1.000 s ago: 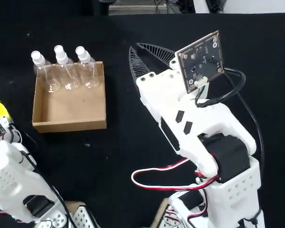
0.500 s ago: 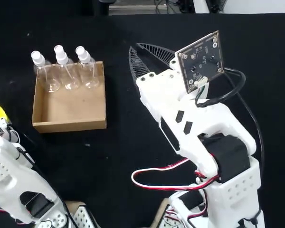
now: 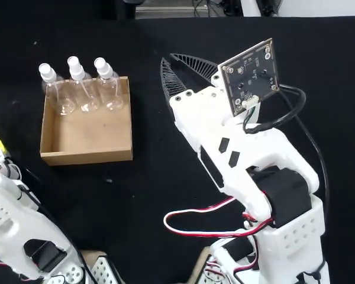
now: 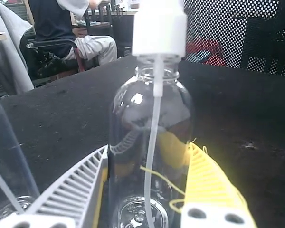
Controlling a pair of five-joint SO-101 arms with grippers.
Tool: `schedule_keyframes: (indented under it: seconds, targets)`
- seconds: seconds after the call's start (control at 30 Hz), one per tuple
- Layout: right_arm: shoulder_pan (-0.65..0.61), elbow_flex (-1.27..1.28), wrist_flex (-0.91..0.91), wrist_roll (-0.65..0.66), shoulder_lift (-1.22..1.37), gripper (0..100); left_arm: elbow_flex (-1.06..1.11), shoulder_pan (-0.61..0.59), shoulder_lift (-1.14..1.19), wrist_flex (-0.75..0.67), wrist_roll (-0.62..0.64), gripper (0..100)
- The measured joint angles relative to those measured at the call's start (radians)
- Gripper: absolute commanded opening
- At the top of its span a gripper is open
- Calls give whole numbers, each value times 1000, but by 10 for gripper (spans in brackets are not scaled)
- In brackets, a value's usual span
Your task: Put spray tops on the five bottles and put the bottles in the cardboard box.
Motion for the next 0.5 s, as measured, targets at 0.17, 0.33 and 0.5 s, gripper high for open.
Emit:
schedule_keyframes:
  seconds: [0.17, 0.33, 0.5]
  targets:
    - [0, 0, 0, 0, 0, 11, 0, -6, 0, 0, 0, 209]
    - [0, 0, 0, 0, 0, 11, 0, -9, 2, 0, -3, 352]
    - [0, 0, 0, 0, 0, 11, 2, -12, 3, 0, -5, 360]
